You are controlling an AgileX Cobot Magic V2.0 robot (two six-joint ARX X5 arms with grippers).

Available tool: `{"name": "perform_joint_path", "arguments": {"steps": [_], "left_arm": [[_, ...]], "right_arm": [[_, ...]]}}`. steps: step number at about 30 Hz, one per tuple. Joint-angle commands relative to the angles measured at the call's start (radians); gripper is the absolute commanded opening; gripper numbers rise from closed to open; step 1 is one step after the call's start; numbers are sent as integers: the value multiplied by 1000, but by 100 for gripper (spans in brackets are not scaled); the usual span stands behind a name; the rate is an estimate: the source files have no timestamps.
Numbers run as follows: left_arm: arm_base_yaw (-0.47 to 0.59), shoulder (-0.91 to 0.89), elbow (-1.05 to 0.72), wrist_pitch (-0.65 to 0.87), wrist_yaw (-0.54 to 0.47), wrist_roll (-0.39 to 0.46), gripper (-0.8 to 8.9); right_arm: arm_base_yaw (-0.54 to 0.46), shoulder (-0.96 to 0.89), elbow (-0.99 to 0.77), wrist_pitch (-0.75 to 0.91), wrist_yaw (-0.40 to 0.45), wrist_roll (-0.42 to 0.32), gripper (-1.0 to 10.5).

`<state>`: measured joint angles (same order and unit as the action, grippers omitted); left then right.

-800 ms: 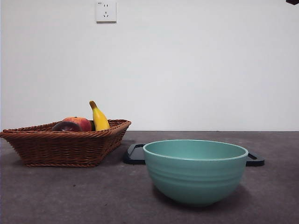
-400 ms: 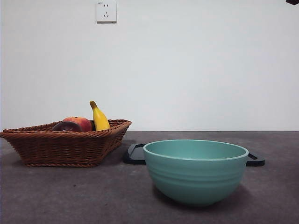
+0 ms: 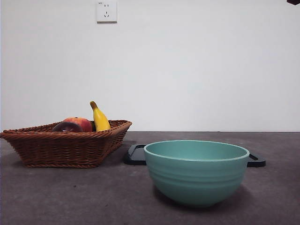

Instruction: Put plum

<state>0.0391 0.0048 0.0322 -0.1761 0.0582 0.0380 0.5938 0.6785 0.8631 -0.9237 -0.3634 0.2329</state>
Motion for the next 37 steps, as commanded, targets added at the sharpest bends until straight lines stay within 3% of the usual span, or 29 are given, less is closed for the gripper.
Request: {"name": "perform_joint_path", "arguments": {"steps": [1, 6, 9, 11, 17, 20, 24, 30, 37], "left_arm": [[2, -2, -21, 13, 1, -5, 9], [2, -2, -21, 12, 1, -5, 9], [2, -2, -21, 12, 1, -5, 9], [2, -2, -21, 12, 1, -5, 9], [2, -2, -21, 13, 1, -5, 9], [2, -2, -21, 13, 1, -5, 9], [2, -2, -21, 13, 1, -5, 9], [2, -2, -21, 13, 1, -5, 9], [2, -2, -21, 13, 1, -5, 9]], "right_arm": [[5, 5, 18, 10, 1, -9, 5], [6, -3, 18, 29, 33, -43, 5], [-35, -20, 17, 120, 161, -74, 5], [-99, -45, 9, 207, 212, -96, 5], [-369, -160, -65, 428, 229, -160, 5], [-504, -255, -172, 554, 261, -214, 5], [-602, -354, -332, 714, 263, -219, 5], [-666, -484, -574, 912, 264, -218, 5], [-668, -611, -764, 976, 327, -214, 5]]}}
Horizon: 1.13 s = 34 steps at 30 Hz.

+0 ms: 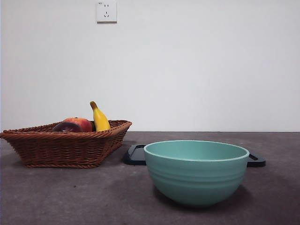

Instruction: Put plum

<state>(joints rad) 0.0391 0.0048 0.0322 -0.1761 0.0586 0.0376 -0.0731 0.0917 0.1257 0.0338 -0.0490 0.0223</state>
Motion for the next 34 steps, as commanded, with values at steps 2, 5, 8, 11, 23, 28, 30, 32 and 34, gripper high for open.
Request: {"name": "perform_joint_path", "arguments": {"steps": [2, 5, 8, 11, 23, 28, 30, 32, 34], "left_arm": [[2, -2, -21, 13, 1, -5, 9], [2, -2, -21, 13, 1, -5, 9], [2, -2, -21, 13, 0, -5, 9], [2, -2, -21, 13, 1, -5, 9], [2, -2, -21, 12, 0, -5, 9], [2, -2, -21, 13, 1, -5, 9], [2, -2, -21, 13, 0, -5, 9], [2, -2, -21, 13, 0, -5, 9], [2, -2, -21, 13, 0, -5, 9]], "right_arm": [[-2, -53, -57, 18, 29, 3, 5], [-2, -77, -85, 18, 28, 7, 5], [-2, -88, -106, 18, 29, 11, 5], [-2, -88, -115, -8, 29, 16, 5], [-2, -88, -115, -214, 31, 20, 5], [-2, -88, -114, -198, 26, 23, 5], [-2, -88, -114, -190, 27, 23, 5], [-2, -88, -114, -191, 26, 23, 5], [-2, -88, -114, -191, 27, 23, 5]]}}
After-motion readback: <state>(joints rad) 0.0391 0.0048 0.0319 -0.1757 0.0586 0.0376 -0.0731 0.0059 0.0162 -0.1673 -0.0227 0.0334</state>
